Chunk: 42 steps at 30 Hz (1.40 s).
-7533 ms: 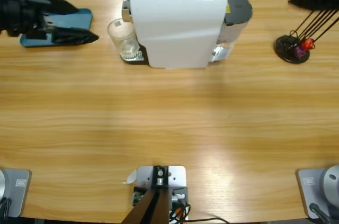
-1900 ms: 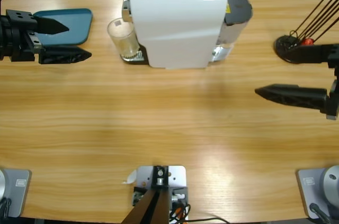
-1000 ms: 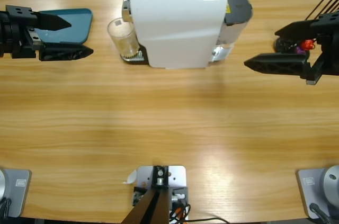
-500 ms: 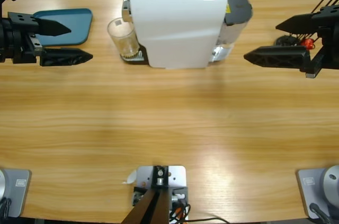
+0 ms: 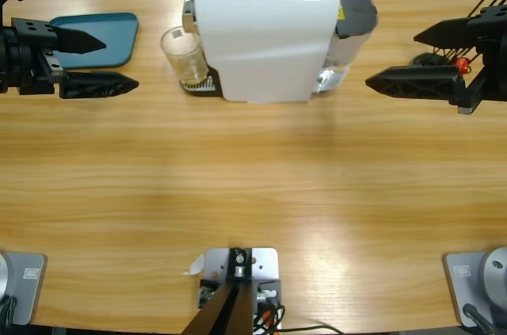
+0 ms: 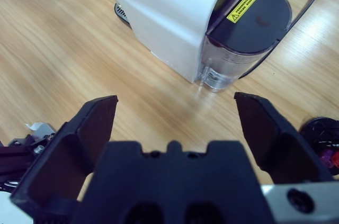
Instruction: Pour coffee
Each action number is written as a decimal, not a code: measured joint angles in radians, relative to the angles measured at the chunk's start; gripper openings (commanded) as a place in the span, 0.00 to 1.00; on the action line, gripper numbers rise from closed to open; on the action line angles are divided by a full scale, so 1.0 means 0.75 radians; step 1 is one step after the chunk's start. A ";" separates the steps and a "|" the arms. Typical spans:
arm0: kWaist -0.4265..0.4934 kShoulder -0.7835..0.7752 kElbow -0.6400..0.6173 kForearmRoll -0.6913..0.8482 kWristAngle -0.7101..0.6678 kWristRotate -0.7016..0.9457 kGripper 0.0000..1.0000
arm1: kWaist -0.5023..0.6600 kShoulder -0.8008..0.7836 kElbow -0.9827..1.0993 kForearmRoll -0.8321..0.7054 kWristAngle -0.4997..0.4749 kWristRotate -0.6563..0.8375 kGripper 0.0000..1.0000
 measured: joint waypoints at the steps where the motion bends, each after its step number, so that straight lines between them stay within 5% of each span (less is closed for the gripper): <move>1: 0.000 0.000 0.000 0.000 0.000 0.000 1.00 | 0.000 0.000 0.000 0.000 0.000 0.000 1.00; 42: 0.022 -0.010 0.029 -0.043 -0.042 0.025 1.00 | 0.000 0.015 -0.001 -0.001 0.000 0.000 1.00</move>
